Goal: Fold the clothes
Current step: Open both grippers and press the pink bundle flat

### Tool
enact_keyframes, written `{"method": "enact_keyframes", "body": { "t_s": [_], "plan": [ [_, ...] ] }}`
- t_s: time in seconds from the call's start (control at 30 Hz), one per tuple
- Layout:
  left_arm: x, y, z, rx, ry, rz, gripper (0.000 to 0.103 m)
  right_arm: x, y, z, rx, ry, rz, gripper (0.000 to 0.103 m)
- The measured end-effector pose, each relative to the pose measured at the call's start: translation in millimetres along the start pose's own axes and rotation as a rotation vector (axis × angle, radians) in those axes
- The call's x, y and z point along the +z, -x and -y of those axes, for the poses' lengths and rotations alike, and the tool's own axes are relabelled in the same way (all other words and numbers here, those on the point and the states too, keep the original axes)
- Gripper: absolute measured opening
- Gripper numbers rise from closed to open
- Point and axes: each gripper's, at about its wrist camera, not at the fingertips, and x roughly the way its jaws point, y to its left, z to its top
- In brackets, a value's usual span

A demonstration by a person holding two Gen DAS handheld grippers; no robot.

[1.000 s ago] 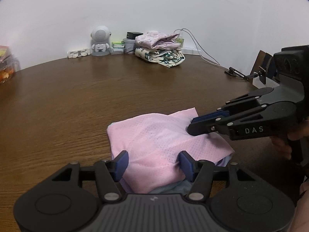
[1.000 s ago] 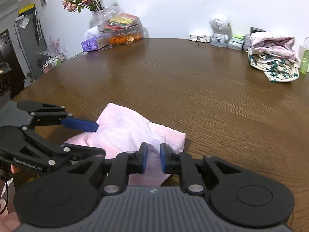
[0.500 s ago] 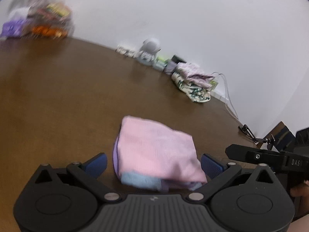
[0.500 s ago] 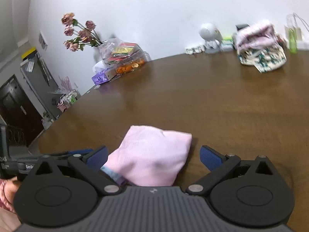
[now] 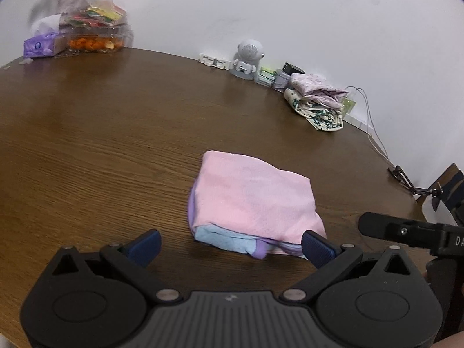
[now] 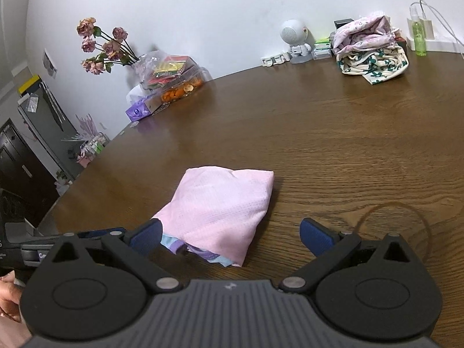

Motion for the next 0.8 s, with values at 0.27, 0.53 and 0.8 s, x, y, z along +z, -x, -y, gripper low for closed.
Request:
{"method": "enact_keyframes", "body": {
  "t_s": [0.27, 0.53, 0.8],
  "plan": [
    [2.0, 3.2, 2.4, 0.034, -0.026, 0.01, 0.103, -2.2, 1.0, -4.0, -0.002, 0.025, -0.006, 0.103],
    [2.5, 2.2, 0.7, 0.051, -0.031, 0.008, 0.103, -1.9, -0.8, -4.1, -0.017, 0.022, -0.015, 0.103],
    [4.6, -0.3, -4.3, 0.059, -0.025, 0.002, 0.103, -2.4, -5.9, -3.9, -0.025, 0.017, -0.031, 0.103]
  ]
}}
